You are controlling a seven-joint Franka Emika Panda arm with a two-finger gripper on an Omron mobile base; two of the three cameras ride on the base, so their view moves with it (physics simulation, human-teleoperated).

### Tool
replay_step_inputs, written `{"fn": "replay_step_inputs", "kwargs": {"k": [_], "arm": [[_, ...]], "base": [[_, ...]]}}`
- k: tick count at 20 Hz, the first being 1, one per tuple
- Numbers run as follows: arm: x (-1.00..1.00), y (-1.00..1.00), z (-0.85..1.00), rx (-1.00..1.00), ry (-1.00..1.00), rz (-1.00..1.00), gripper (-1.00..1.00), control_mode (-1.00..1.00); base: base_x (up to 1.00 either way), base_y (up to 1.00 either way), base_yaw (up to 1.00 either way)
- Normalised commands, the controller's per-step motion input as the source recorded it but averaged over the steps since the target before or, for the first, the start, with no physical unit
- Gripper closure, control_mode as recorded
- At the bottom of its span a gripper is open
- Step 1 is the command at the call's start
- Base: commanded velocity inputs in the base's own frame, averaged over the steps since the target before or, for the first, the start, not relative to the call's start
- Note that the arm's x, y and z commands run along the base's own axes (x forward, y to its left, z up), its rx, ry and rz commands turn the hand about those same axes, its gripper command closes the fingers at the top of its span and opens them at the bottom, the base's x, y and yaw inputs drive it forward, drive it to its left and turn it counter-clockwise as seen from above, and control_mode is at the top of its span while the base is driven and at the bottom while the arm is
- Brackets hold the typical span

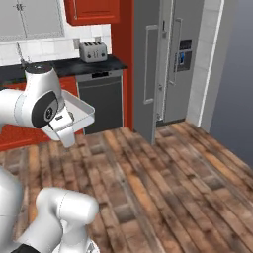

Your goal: Place two dumplings into each of the tupperware containers and then place the containers in the fridge.

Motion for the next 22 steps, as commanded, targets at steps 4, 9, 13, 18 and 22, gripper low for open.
{"fn": "replay_step_inputs", "kwargs": {"k": [4, 9, 13, 18, 22], "arm": [[0.0, 0.0, 0.0, 0.0, 0.0, 0.0, 1.0, 1.0], [0.0, 0.0, 0.0, 0.0, 0.0, 0.0, 1.0, 1.0], [0.0, 0.0, 0.0, 0.0, 0.0, 0.0, 1.0, 1.0], [0.0, 0.0, 0.0, 0.0, 0.0, 0.0, 1.0, 1.0], [0.0, 0.0, 0.0, 0.0, 0.0, 0.0, 1.0, 1.0]], "base": [[1.0, -0.49, 0.0], [1.0, -0.63, 0.0], [0.9, -0.86, 0.04], [0.81, -0.86, 0.08], [0.8, -0.87, 0.12]]}}
